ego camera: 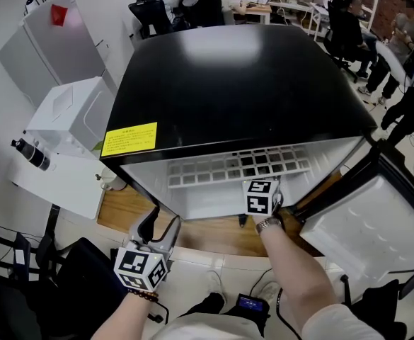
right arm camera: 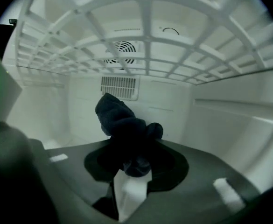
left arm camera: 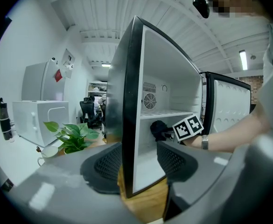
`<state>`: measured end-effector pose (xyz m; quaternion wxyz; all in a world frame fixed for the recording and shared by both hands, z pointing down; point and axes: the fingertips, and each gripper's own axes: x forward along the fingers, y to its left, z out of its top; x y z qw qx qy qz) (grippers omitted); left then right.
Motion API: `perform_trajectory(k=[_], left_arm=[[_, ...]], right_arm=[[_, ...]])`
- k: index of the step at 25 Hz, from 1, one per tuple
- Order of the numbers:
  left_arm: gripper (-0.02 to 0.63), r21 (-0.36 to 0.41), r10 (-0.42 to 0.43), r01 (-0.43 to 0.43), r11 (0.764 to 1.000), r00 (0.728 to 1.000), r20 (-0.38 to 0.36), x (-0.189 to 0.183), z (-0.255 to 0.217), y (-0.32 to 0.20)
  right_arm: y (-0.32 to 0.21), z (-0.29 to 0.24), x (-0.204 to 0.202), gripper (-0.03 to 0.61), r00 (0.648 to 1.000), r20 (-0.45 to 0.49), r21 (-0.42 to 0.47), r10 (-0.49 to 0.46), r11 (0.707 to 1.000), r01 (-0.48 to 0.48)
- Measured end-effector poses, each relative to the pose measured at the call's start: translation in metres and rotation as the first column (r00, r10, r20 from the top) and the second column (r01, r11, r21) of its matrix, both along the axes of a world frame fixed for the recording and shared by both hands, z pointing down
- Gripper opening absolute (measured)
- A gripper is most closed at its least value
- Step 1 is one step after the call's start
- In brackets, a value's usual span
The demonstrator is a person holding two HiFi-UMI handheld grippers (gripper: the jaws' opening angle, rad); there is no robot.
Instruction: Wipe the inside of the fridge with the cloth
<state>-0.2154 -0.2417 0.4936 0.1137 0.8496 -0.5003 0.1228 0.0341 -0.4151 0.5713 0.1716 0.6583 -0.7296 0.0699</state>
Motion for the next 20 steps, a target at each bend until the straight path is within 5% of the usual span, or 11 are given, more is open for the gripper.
perform_trajectory(k=[13, 20], left_arm=[[0.235, 0.006, 0.04, -0.04, 0.999, 0.999, -0.005, 0.005, 0.001, 0.005], [0.234, 0.007, 0.056, -0.056, 0.998, 0.998, 0.004, 0.003, 0.002, 0.009]], right_arm=[[0.028, 0.005, -0.152, 0.138, 0.954, 0.036, -0.036, -0.298, 0.954, 0.299], [0.025, 0.025, -0.2, 0.138, 0.924, 0.043, -0.091, -0.379, 0.92, 0.381]])
